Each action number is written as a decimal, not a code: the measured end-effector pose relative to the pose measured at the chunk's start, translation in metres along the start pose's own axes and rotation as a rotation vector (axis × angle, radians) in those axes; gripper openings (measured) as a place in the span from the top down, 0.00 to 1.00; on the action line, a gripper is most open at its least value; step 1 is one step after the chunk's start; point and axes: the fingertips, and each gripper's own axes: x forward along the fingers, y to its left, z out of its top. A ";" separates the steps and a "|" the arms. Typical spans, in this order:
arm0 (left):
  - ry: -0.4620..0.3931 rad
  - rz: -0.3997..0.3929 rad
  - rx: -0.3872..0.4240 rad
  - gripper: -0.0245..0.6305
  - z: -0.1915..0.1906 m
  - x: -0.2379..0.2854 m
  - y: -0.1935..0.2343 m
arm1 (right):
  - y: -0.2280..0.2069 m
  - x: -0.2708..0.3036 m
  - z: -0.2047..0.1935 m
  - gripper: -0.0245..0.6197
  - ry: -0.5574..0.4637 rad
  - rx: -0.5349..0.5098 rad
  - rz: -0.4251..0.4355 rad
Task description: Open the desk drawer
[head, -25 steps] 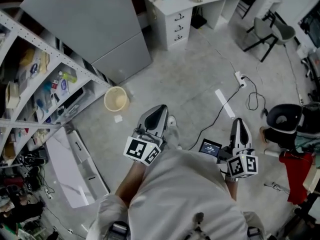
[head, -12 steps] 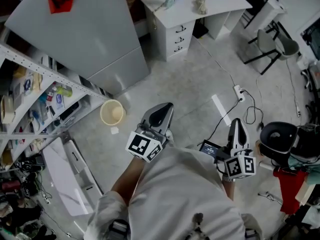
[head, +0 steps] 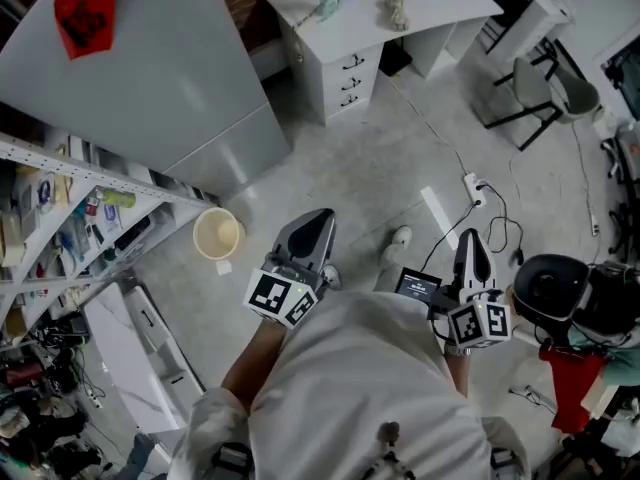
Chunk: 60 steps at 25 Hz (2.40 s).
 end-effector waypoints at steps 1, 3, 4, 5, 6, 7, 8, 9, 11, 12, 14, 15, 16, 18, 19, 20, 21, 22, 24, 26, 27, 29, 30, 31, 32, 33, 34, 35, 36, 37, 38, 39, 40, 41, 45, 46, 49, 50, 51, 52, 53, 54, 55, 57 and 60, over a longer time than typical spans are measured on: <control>-0.001 0.010 0.001 0.95 0.000 0.008 0.002 | -0.004 0.011 0.003 0.92 0.001 0.002 0.011; -0.007 0.036 0.005 0.95 0.002 0.026 0.007 | -0.014 0.032 0.009 0.92 0.008 0.002 0.040; -0.013 0.052 0.004 0.95 0.004 0.036 0.010 | -0.020 0.043 0.012 0.92 0.015 -0.001 0.056; -0.021 0.070 -0.001 0.95 0.005 0.047 0.012 | -0.027 0.054 0.014 0.92 0.025 -0.009 0.072; -0.030 0.089 -0.008 0.95 0.007 0.059 0.015 | -0.035 0.065 0.016 0.92 0.039 -0.020 0.087; -0.041 0.109 -0.017 0.95 0.008 0.072 0.016 | -0.044 0.076 0.019 0.92 0.053 -0.031 0.102; -0.051 0.130 -0.026 0.95 0.010 0.084 0.017 | -0.054 0.086 0.023 0.92 0.064 -0.040 0.116; -0.061 0.149 -0.036 0.95 0.011 0.098 0.016 | -0.065 0.096 0.028 0.92 0.074 -0.047 0.129; -0.078 0.183 -0.053 0.95 0.013 0.125 0.013 | -0.089 0.114 0.039 0.92 0.085 -0.053 0.157; -0.088 0.199 -0.059 0.95 0.014 0.139 0.010 | -0.102 0.124 0.046 0.92 0.089 -0.054 0.171; -0.107 0.226 -0.061 0.95 0.015 0.167 0.000 | -0.126 0.141 0.060 0.92 0.096 -0.059 0.204; -0.114 0.239 -0.056 0.95 0.015 0.179 -0.006 | -0.139 0.149 0.066 0.92 0.100 -0.062 0.219; -0.119 0.252 -0.046 0.95 0.014 0.191 -0.013 | -0.152 0.155 0.072 0.92 0.103 -0.065 0.233; -0.127 0.275 -0.019 0.95 0.014 0.213 -0.025 | -0.176 0.169 0.084 0.92 0.103 -0.069 0.257; -0.129 0.284 -0.004 0.95 0.015 0.223 -0.030 | -0.186 0.176 0.090 0.92 0.101 -0.071 0.267; -0.130 0.293 0.010 0.95 0.014 0.231 -0.034 | -0.195 0.182 0.094 0.92 0.100 -0.073 0.276; -0.128 0.302 0.023 0.95 0.013 0.238 -0.037 | -0.203 0.188 0.097 0.92 0.102 -0.075 0.284; -0.125 0.312 0.030 0.95 0.011 0.245 -0.038 | -0.211 0.194 0.098 0.92 0.107 -0.075 0.290; -0.114 0.330 0.030 0.95 0.006 0.257 -0.037 | -0.223 0.204 0.098 0.92 0.121 -0.070 0.298; -0.102 0.346 0.025 0.95 0.002 0.267 -0.033 | -0.233 0.213 0.095 0.92 0.142 -0.059 0.297; -0.097 0.352 0.023 0.95 0.001 0.272 -0.030 | -0.237 0.219 0.093 0.92 0.152 -0.054 0.297; -0.095 0.361 0.018 0.95 -0.001 0.284 -0.021 | -0.243 0.234 0.090 0.92 0.168 -0.055 0.298; -0.094 0.364 0.013 0.95 -0.002 0.290 -0.015 | -0.244 0.242 0.090 0.92 0.173 -0.058 0.299; -0.094 0.366 0.008 0.95 -0.003 0.296 -0.009 | -0.245 0.251 0.090 0.92 0.177 -0.062 0.300; -0.092 0.366 0.002 0.95 -0.004 0.303 -0.002 | -0.246 0.260 0.091 0.92 0.178 -0.066 0.300; -0.090 0.365 -0.004 0.95 -0.005 0.312 0.005 | -0.247 0.270 0.092 0.92 0.178 -0.070 0.298; -0.088 0.361 -0.010 0.95 -0.005 0.321 0.013 | -0.248 0.280 0.093 0.92 0.178 -0.075 0.294; -0.086 0.356 -0.016 0.95 -0.005 0.330 0.022 | -0.248 0.291 0.095 0.92 0.180 -0.080 0.289; -0.083 0.350 -0.020 0.95 -0.005 0.340 0.031 | -0.248 0.303 0.096 0.92 0.184 -0.086 0.285; -0.080 0.345 -0.021 0.95 -0.005 0.349 0.040 | -0.247 0.314 0.098 0.92 0.190 -0.093 0.284; -0.077 0.343 -0.019 0.95 -0.004 0.358 0.051 | -0.245 0.325 0.099 0.92 0.198 -0.104 0.285; -0.076 0.345 -0.017 0.95 -0.003 0.367 0.062 | -0.244 0.337 0.100 0.92 0.206 -0.119 0.288; -0.078 0.349 -0.016 0.95 0.000 0.376 0.075 | -0.243 0.351 0.102 0.92 0.213 -0.137 0.291; -0.084 0.353 -0.018 0.95 0.003 0.384 0.088 | -0.242 0.365 0.103 0.92 0.218 -0.156 0.293; -0.102 0.363 -0.038 0.95 0.017 0.413 0.137 | -0.237 0.421 0.111 0.92 0.226 -0.200 0.300; -0.098 0.363 -0.042 0.95 0.020 0.419 0.146 | -0.234 0.433 0.113 0.92 0.225 -0.203 0.302; -0.065 0.360 -0.052 0.95 0.019 0.432 0.173 | -0.223 0.468 0.115 0.92 0.222 -0.205 0.316; -0.051 0.360 -0.053 0.95 0.018 0.436 0.182 | -0.219 0.480 0.114 0.92 0.222 -0.203 0.324; -0.039 0.361 -0.053 0.95 0.016 0.441 0.191 | -0.215 0.491 0.112 0.92 0.223 -0.200 0.334; -0.030 0.361 -0.051 0.95 0.014 0.445 0.199 | -0.211 0.502 0.110 0.92 0.225 -0.195 0.347; -0.024 0.362 -0.048 0.95 0.012 0.449 0.205 | -0.207 0.512 0.107 0.92 0.229 -0.193 0.364; -0.019 0.365 -0.044 0.95 0.010 0.452 0.211 | -0.203 0.522 0.103 0.92 0.235 -0.193 0.383; -0.015 0.372 -0.042 0.95 0.007 0.454 0.216 | -0.200 0.531 0.098 0.92 0.244 -0.198 0.400; -0.005 0.392 -0.048 0.95 -0.001 0.458 0.227 | -0.196 0.550 0.088 0.92 0.268 -0.212 0.425; 0.010 0.420 -0.051 0.95 -0.014 0.467 0.247 | -0.188 0.585 0.068 0.92 0.298 -0.222 0.466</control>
